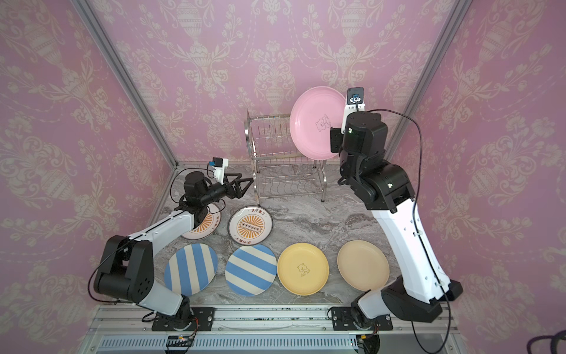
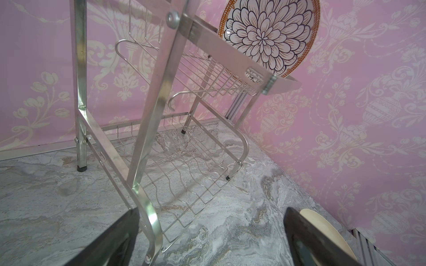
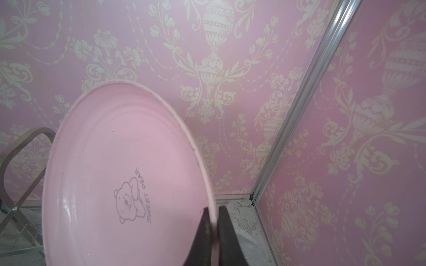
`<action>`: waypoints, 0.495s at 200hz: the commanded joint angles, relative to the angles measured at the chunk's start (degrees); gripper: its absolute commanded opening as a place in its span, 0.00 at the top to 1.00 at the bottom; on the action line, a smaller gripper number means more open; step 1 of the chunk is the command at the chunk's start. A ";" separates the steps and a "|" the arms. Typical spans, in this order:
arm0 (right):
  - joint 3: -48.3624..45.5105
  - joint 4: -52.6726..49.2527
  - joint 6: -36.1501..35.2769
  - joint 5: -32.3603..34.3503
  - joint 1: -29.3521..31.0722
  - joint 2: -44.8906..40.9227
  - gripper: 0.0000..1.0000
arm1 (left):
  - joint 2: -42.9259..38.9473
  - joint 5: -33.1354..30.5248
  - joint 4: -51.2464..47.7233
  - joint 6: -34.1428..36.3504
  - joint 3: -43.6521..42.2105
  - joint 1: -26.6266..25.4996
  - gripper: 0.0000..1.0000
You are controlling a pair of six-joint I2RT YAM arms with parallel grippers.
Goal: Load the plates into the dish rack
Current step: 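Carry the upright pink plate with the right gripper over the dish rack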
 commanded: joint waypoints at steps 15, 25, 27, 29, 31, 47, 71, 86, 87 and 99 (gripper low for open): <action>7.63 15.28 -12.72 11.88 0.89 7.08 1.00 | -3.13 1.54 -0.56 0.15 -1.09 0.69 0.01; 6.33 20.33 -16.56 13.51 1.33 7.90 1.00 | -3.37 1.62 -0.18 0.32 -1.47 0.79 0.01; 5.88 21.92 -17.46 13.87 1.53 7.99 1.00 | -3.39 1.63 -0.23 0.41 -1.48 0.77 0.01; 5.31 23.24 -18.49 14.25 1.64 8.11 1.00 | -3.42 1.56 -0.44 0.50 -1.44 0.76 0.01; 4.84 24.85 -19.41 14.61 1.80 8.20 1.00 | -3.45 1.50 -0.59 0.65 -1.43 0.78 0.01; 1.88 34.88 -26.38 16.76 2.71 9.37 1.00 | -2.97 0.61 -1.34 1.96 -1.03 0.72 0.01; 1.35 44.04 -34.59 19.16 3.57 13.16 1.00 | -1.52 0.19 -0.21 1.37 -0.08 0.79 0.01; 0.67 53.66 -42.62 20.07 4.03 15.90 1.00 | -1.71 0.69 1.06 0.33 -0.33 0.79 0.01; 0.71 54.20 -43.05 20.08 4.05 15.90 1.00 | -1.74 0.72 1.14 0.22 -0.38 0.79 0.01; 2.54 56.63 -46.05 20.26 4.15 18.53 1.00 | -1.87 1.40 1.74 -0.14 -0.82 0.79 0.01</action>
